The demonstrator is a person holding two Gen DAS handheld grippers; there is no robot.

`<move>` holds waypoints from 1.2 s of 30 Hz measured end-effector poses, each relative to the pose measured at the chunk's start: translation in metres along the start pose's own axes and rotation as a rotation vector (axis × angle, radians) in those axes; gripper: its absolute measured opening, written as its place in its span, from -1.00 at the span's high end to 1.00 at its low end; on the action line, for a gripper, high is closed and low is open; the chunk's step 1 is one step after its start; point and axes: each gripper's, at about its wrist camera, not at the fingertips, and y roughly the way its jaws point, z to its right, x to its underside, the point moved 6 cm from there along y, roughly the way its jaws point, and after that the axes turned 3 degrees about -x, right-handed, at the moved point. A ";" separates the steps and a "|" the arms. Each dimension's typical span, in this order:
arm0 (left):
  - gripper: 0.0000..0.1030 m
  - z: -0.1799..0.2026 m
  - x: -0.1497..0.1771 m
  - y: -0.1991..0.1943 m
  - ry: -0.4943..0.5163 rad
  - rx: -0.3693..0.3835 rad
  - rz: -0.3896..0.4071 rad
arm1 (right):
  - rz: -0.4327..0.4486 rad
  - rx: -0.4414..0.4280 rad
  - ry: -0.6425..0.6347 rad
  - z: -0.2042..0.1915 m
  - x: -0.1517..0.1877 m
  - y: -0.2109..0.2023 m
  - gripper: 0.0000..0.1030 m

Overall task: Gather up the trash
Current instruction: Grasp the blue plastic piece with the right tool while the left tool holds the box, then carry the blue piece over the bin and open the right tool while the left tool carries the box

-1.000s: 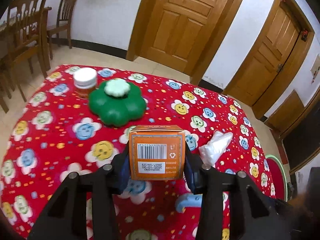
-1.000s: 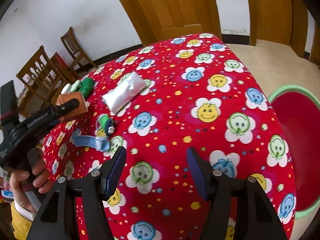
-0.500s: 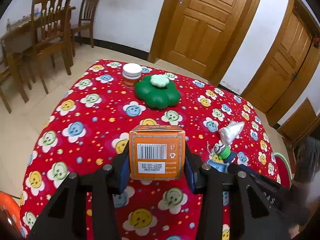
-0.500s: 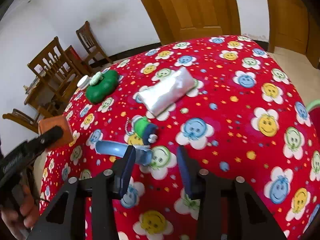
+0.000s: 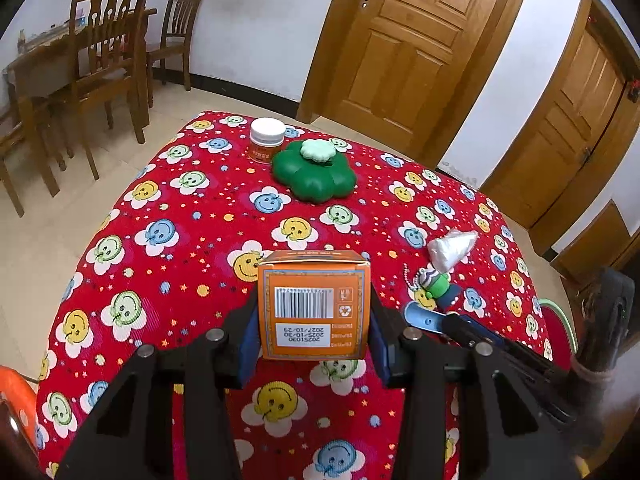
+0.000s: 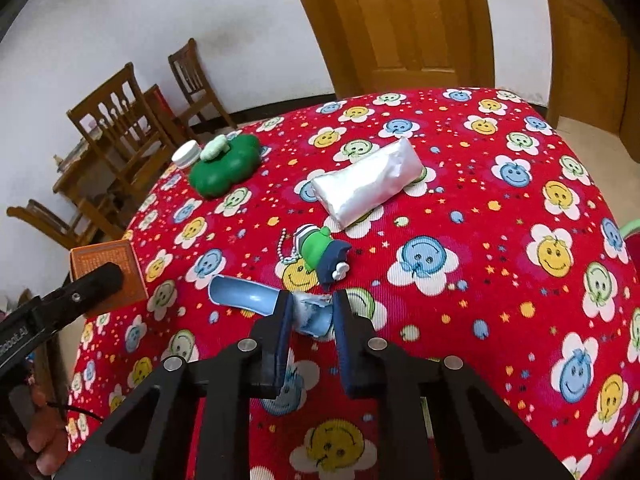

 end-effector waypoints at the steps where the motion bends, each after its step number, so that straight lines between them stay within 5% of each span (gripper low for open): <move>1: 0.12 0.001 0.000 -0.002 0.002 0.001 0.002 | 0.006 -0.003 -0.001 0.000 0.002 -0.005 0.62; 19: 0.12 0.067 0.019 -0.040 0.118 0.059 0.022 | 0.145 0.014 0.055 0.037 0.025 -0.106 0.62; 36: 0.12 0.160 0.051 -0.054 0.260 0.185 -0.004 | 0.312 0.132 0.233 0.131 0.048 -0.198 0.62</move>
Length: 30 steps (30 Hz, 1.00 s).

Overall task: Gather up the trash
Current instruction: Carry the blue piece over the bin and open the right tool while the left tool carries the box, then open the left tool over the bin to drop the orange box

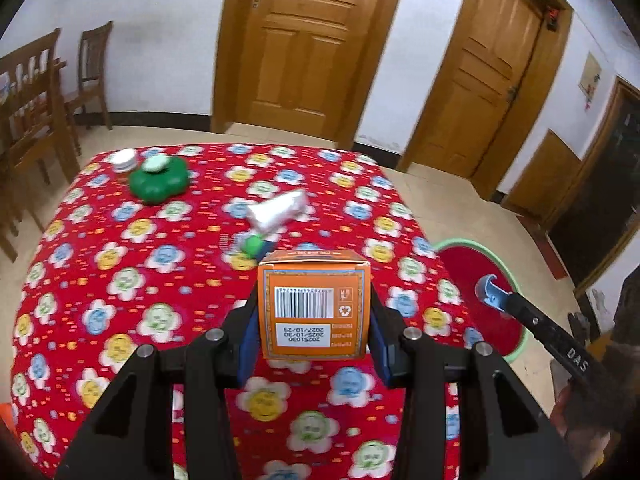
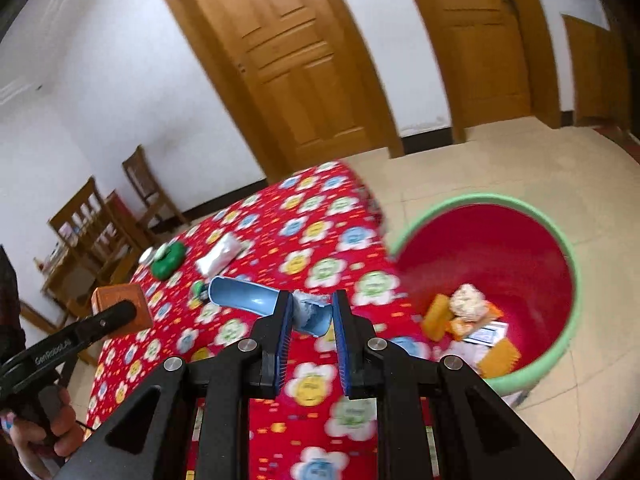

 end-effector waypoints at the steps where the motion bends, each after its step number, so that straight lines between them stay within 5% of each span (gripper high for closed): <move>1: 0.12 0.008 0.000 0.002 0.012 0.014 -0.005 | 0.012 0.015 0.016 0.009 -0.002 -0.004 0.62; 16: 0.11 0.093 0.010 0.042 0.134 0.127 -0.069 | 0.026 0.170 0.195 0.109 0.005 -0.012 0.57; 30: 0.12 0.152 0.015 0.068 0.236 0.191 -0.107 | 0.028 0.206 0.226 0.136 0.010 -0.012 0.53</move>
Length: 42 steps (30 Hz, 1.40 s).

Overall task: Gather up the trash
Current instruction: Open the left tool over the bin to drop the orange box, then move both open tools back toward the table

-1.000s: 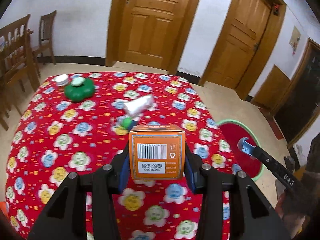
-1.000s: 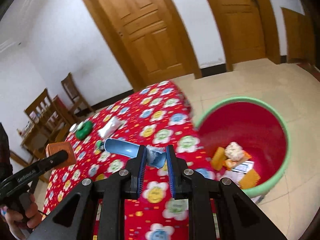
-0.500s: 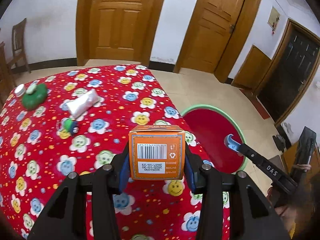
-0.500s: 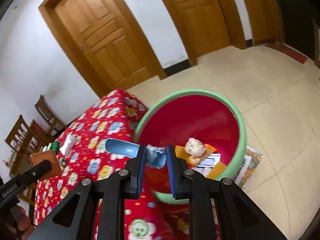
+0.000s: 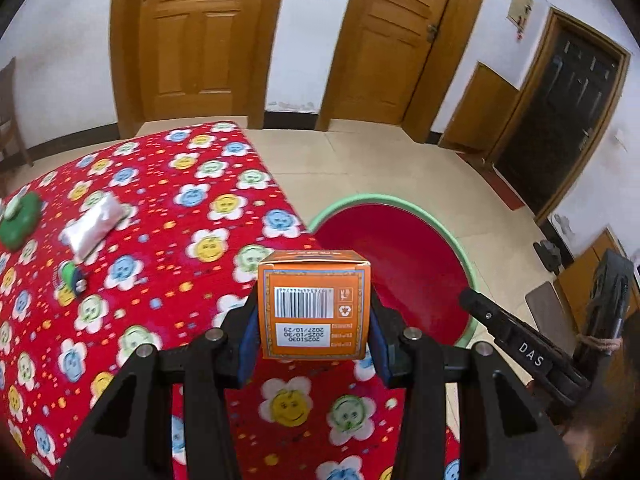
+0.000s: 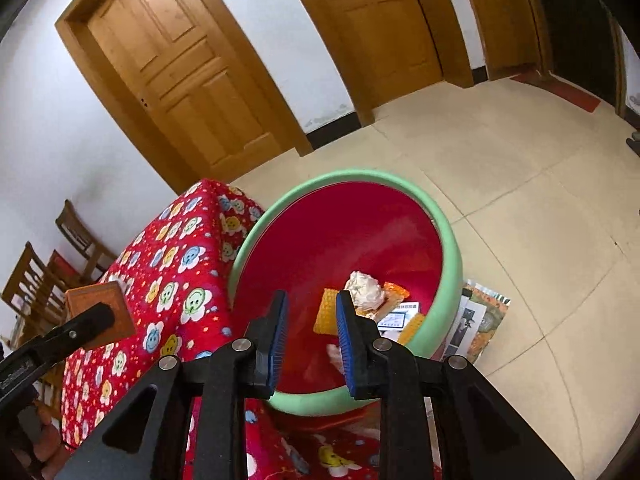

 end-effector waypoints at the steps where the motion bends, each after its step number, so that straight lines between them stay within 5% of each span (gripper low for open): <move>1: 0.12 0.004 -0.001 0.003 0.009 0.005 -0.002 | 0.005 0.004 -0.002 0.001 -0.001 -0.002 0.53; 9: 0.11 0.043 -0.008 0.028 0.087 0.070 -0.021 | 0.044 0.037 0.005 0.013 -0.009 -0.014 0.50; 12: -0.10 0.051 -0.011 0.034 0.092 0.078 -0.029 | 0.047 0.043 0.017 0.019 -0.010 -0.015 0.46; 18: -0.14 0.049 -0.013 0.033 0.082 0.075 -0.021 | 0.048 0.045 0.039 0.026 -0.011 -0.016 0.30; 31: -0.14 -0.012 -0.021 0.009 -0.042 -0.011 0.026 | 0.051 0.016 0.013 0.008 -0.012 -0.022 0.04; 42: -0.14 -0.109 -0.024 -0.007 -0.189 -0.197 0.005 | 0.040 0.003 -0.019 -0.010 -0.010 -0.024 0.01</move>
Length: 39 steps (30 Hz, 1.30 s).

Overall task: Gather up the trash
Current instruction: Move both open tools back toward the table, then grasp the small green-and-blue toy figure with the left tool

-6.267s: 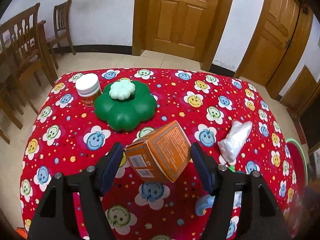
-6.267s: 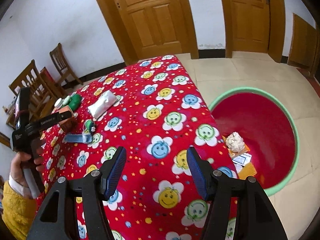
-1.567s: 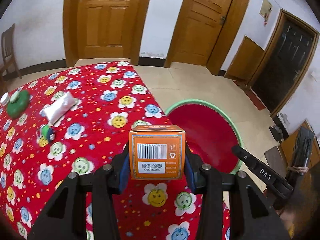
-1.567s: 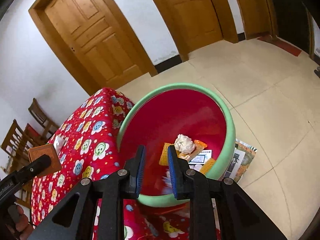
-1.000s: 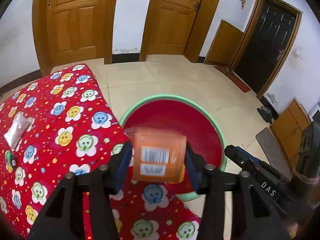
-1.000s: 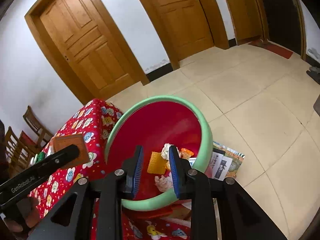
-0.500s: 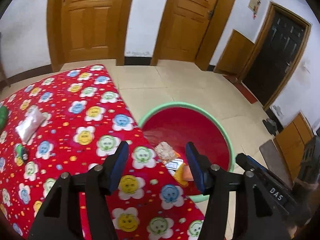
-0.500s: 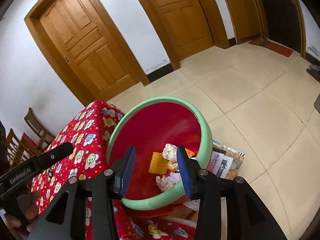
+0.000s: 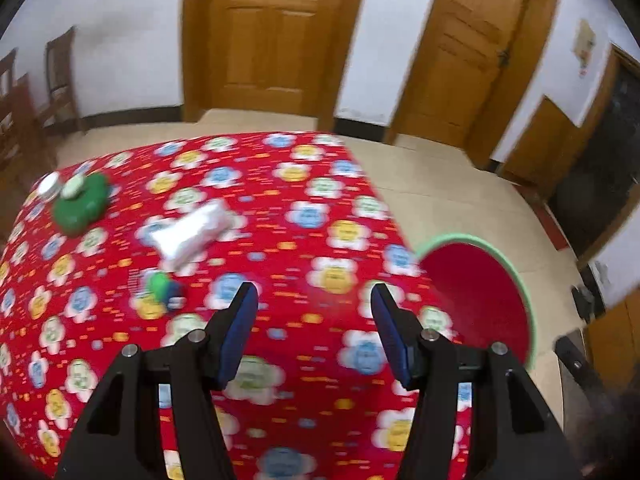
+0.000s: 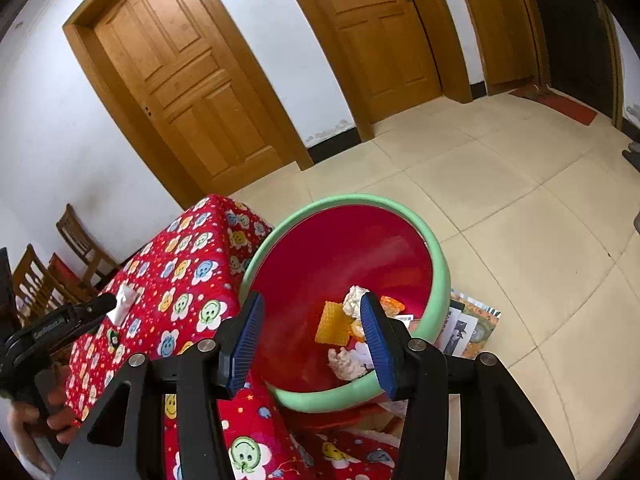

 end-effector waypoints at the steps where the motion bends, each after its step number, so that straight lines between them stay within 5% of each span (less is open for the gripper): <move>1: -0.14 -0.011 -0.003 0.001 -0.021 -0.015 -0.007 | -0.002 -0.001 -0.003 -0.001 0.001 0.000 0.01; 5: -0.14 -0.049 -0.012 0.003 -0.059 -0.087 -0.007 | -0.012 0.003 -0.011 -0.005 0.003 0.002 -0.06; 7: -0.14 -0.065 -0.015 0.004 -0.076 -0.123 -0.001 | -0.012 0.002 -0.008 -0.006 0.003 0.003 -0.38; 16: -0.14 -0.115 -0.011 0.032 -0.144 -0.197 -0.057 | -0.026 0.011 -0.011 -0.012 0.006 0.008 -0.38; 31: -0.14 -0.115 0.009 0.062 -0.133 -0.185 -0.105 | -0.052 0.022 -0.045 -0.029 0.007 0.016 -0.38; 36: 0.34 -0.107 0.009 0.060 -0.111 -0.137 -0.088 | -0.062 0.007 -0.074 -0.043 0.007 0.019 -0.38; 39: 0.45 -0.106 0.007 0.055 -0.103 -0.131 -0.072 | -0.068 -0.010 -0.100 -0.057 0.007 0.020 -0.38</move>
